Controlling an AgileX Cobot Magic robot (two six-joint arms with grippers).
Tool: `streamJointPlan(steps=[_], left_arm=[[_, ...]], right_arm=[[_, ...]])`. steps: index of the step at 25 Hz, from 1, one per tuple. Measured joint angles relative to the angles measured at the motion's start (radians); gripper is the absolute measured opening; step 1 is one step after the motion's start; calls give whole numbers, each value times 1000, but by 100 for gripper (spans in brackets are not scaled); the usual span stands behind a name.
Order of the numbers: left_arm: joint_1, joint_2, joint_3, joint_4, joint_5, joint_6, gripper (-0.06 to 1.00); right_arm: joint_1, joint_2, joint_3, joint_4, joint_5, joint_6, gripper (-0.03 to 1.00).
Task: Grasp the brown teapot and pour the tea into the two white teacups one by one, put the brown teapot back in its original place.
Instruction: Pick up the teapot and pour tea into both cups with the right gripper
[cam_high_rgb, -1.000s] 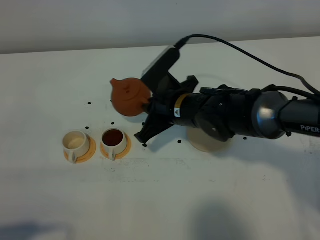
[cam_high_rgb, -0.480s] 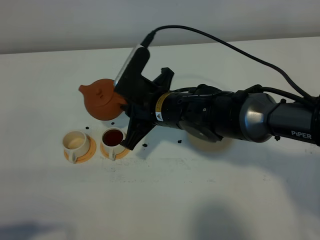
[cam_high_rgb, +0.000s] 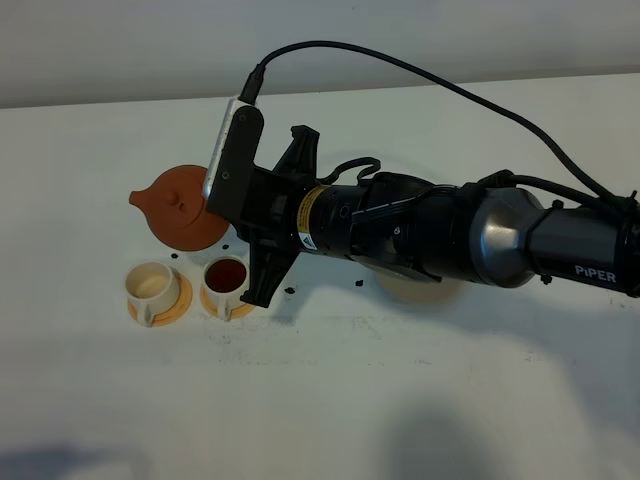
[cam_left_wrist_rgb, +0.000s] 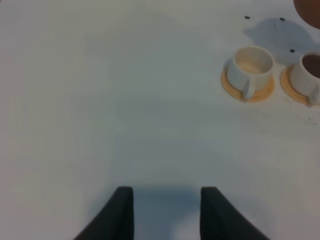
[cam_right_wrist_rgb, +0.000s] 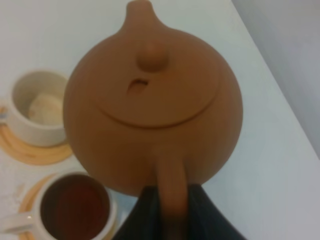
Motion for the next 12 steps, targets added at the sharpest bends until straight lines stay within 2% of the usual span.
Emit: streamJointPlan(steps=[12], left_arm=[[0,0,0,0,0,1,33]], right_arm=[[0,40,-1,-94,-2,-1,11]])
